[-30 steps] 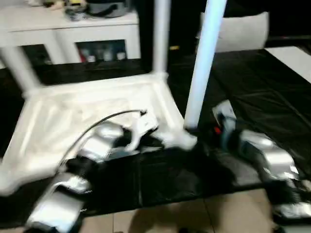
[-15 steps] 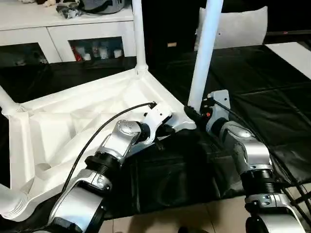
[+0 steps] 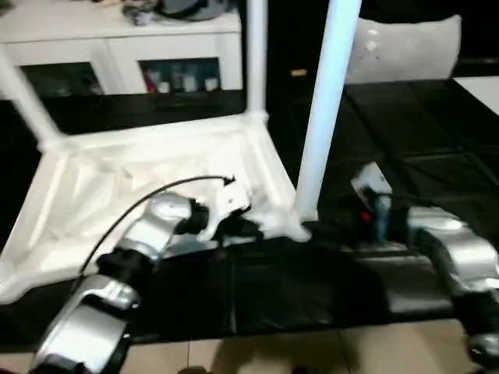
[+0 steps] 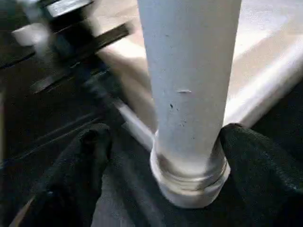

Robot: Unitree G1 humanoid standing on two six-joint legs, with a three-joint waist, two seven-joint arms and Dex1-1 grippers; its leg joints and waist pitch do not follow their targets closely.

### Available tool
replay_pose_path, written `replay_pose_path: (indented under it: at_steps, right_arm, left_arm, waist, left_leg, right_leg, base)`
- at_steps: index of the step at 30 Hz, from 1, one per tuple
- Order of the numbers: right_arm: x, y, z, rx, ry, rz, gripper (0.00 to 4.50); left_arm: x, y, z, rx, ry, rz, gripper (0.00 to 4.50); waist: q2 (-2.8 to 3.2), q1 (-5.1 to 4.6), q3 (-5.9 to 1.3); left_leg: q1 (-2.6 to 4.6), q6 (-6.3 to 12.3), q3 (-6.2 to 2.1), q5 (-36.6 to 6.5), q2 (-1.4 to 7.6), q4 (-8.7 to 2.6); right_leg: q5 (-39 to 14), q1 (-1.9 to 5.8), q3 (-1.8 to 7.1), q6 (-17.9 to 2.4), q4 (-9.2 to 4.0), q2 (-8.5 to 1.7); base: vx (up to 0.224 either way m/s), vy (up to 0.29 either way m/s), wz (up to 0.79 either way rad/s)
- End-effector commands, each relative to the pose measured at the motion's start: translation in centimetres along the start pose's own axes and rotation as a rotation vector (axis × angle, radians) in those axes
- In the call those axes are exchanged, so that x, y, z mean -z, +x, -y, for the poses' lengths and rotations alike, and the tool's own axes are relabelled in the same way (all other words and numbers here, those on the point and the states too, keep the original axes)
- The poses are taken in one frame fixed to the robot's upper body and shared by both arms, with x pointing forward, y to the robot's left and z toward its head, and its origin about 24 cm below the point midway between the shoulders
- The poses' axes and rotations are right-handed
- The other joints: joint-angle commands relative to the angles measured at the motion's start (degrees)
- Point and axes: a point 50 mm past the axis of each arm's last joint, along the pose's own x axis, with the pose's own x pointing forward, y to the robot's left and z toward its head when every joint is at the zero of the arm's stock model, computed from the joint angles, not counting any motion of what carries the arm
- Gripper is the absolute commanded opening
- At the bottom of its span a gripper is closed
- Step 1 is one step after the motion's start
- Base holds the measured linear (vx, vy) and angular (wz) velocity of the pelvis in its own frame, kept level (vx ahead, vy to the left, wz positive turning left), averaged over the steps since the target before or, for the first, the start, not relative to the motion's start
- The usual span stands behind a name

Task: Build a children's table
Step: Rotate leg to tighten

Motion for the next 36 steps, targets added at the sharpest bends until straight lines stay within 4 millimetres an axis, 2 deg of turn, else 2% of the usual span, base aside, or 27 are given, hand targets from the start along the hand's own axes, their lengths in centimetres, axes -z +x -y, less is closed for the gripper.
replay_pose_path:
  at_steps: [1, 3, 4, 7, 8, 9, 13, 15, 17, 21, 27, 31, 33, 34, 35, 36]
  right_arm:
    - [-0.1, 0.2, -1.2, -0.158, -0.076, -0.032, 3.92]
    - [0.2, 0.1, -1.4, -0.184, -0.087, -0.058, 3.92]
    - [0.3, 0.1, -1.4, -0.195, -0.08, -0.065, 3.76]
    - [0.3, 0.1, -1.5, -0.228, -0.072, -0.065, 3.55]
    - [0.2, 0.2, -1.5, -0.228, -0.073, -0.058, 3.46]
    - [0.1, 0.2, -1.4, -0.23, -0.074, -0.053, 3.21]
    - [-0.1, 0.7, -1.3, -0.24, -0.098, -0.032, 3.01]
    - [-0.1, 0.7, -1.3, -0.241, -0.103, -0.03, 2.69]
    - [-0.2, 1.1, -1.5, -0.264, -0.091, -0.021, 2.57]
    - [-0.1, 1.4, -1.8, -0.305, -0.064, -0.023, 2.23]
    - [0.3, 1.6, -1.9, -0.318, -0.014, -0.024, 2.0]
    - [0.9, 2.3, -1.8, -0.227, 0.056, 0.024, 1.98]
    - [1.5, 3.4, -1.2, -0.084, 0.097, 0.031, 1.98]
    - [1.7, 3.9, -0.9, -0.016, 0.113, 0.034, 1.98]
    - [1.8, 4.6, -0.6, 0.065, 0.131, 0.039, 1.98]
    - [1.8, 5.1, -0.4, 0.12, 0.145, 0.044, 1.98]
  left_arm:
    - [-1.9, 0.0, 0.2, 0.097, 0.156, 0.017, 0.0]
    - [-1.8, -0.2, 0.4, 0.122, 0.166, 0.013, 0.0]
    - [-1.7, -0.3, 0.4, 0.133, 0.171, 0.012, 0.0]
    - [-1.6, -0.6, 1.1, 0.212, 0.199, 0.025, 0.0]
    - [-1.6, -0.6, 1.3, 0.23, 0.204, 0.023, 0.0]
    - [-1.6, -0.7, 1.4, 0.244, 0.209, 0.021, 0.0]
    - [-1.5, -0.7, 1.7, 0.277, 0.239, 0.013, 0.0]
    - [-1.5, -0.7, 1.7, 0.28, 0.241, 0.013, 0.0]
    - [-1.7, -0.6, 1.7, 0.28, 0.248, 0.016, 0.0]
    - [-1.7, -0.5, 1.7, 0.283, 0.251, 0.017, 0.0]
    - [-1.6, -0.6, 1.3, 0.238, 0.215, 0.03, 0.0]
    - [-2.0, 0.1, 0.5, 0.102, 0.119, 0.057, 0.0]
    - [-2.5, 0.8, 0.2, 0.038, 0.064, 0.084, 0.0]
    - [-2.8, 1.3, 0.2, 0.009, 0.031, 0.094, 0.0]
    - [-3.2, 1.9, 0.0, -0.04, -0.008, 0.111, 0.0]
    - [-3.5, 2.5, 0.0, -0.074, -0.035, 0.121, 0.0]
  waist:
    - [-0.72, 0.04, -4.52]
    - [-0.75, 0.52, -4.56]
    - [-0.76, 0.61, -4.52]
    - [-0.87, 0.74, -4.44]
    - [-1.1, 0.74, -4.47]
    - [-0.96, 0.83, -4.43]
    - [-0.97, 1.31, -4.48]
    - [-1.03, 1.37, -4.37]
    - [-1.15, 1.32, -4.37]
    - [-1.14, 1.31, -4.39]
    - [-1.1, 1.32, -4.36]
    - [-0.93, 1.21, -4.19]
    - [-1.09, 0.9, -4.0]
    - [-1.08, 0.37, -3.94]
    - [-1.24, -0.07, -3.87]
    - [-1.1, -0.87, -3.78]
  left_leg:
    - [0.02, 7.39, 0.74, -5.7, 1.25, -3.36]
    - [0.12, 6.85, 0.76, -5.5, 1.3, -3.39]
    - [0.07, 6.62, 0.74, -5.7, 1.3, -3.44]
    - [-0.05, 6.15, 0.75, -6.1, 1.15, -3.49]
    - [-0.04, 5.85, 0.8, -6.2, 1.11, -3.49]
    - [0.03, 5.66, 0.84, -6.2, 1.07, -3.47]
    - [0.19, 5.29, 0.82, -6.3, 1.23, -3.51]
    - [0.23, 5.06, 0.86, -6.9, 1.18, -3.54]
    - [0.01, 5.06, 0.8, -6.9, 1.08, -3.56]
    - [0.07, 5.02, 0.89, -6.6, 0.93, -3.5]
    - [0.03, 4.85, 0.88, -6.6, 0.9, -3.48]
    - [0.24, 4.21, 0.99, -7.4, 0.76, -3.45]
    - [0.31, 3.39, 0.97, -8.0, 0.49, -3.42]
    - [0.36, 2.71, 0.89, -8.9, 0.12, -3.35]
    - [0.32, 2.62, 0.94, -9.3, 0.04, -3.34]
    - [0.28, 2.16, 0.77, -9.7, 0.01, -3.29]
  right_leg:
    - [-18.7, 4.3, 3.08, -6.9, -3.41, -3.19]
    - [-18.2, 4.22, 3.22, -7.3, -3.24, -3.25]
    - [-18.4, 4.26, 3.23, -7.4, -3.2, -3.21]
    - [-20.2, 4.32, 3.17, -6.7, -3.36, -3.22]
    - [-21.2, 4.33, 3.15, -6.2, -3.49, -3.28]
    - [-22.0, 4.21, 3.15, -6.0, -3.58, -3.27]
    - [-23.0, 3.99, 3.18, -5.4, -3.66, -3.33]
    - [-23.4, 3.94, 3.15, -5.2, -3.7, -3.19]
    - [-23.5, 4.14, 3.07, -4.8, -3.65, -3.16]
    - [-24.6, 4.07, 3.03, -4.0, -3.89, -3.11]
    - [-24.8, 4.03, 2.95, -3.7, -3.97, -3.05]
    - [-26.9, 3.86, 2.75, -3.0, -4.38, -2.94]
    - [-28.9, 3.78, 2.39, -2.3, -4.76, -2.9]
    - [-31.6, 3.82, 1.89, -0.7, -5.4, -2.91]
    - [-32.1, 3.83, 1.77, -0.3, -5.54, -2.83]
    - [-32.7, 3.84, 1.43, 0.1, -5.73, -2.77]
  base:
    - [0.0, 0.0, 0.0]
    - [0.0, 0.0, 0.0]
    - [0.0, 0.0, 0.0]
    - [0.0, 0.0, 0.0]
    - [0.0, 0.0, 0.0]
    - [0.0, 0.0, 0.0]
    - [0.0, 0.0, 0.0]
    - [0.0, 0.0, 0.0]
    - [0.0, 0.0, 0.0]
    - [0.0, 0.0, 0.0]
    - [0.0, 0.0, 0.0]
    - [0.0, 0.0, 0.0]
    - [0.0, 0.0, 0.0]
    - [0.0, 0.0, 0.0]
    - [0.0, 0.0, 0.0]
    - [0.0, 0.0, 0.0]
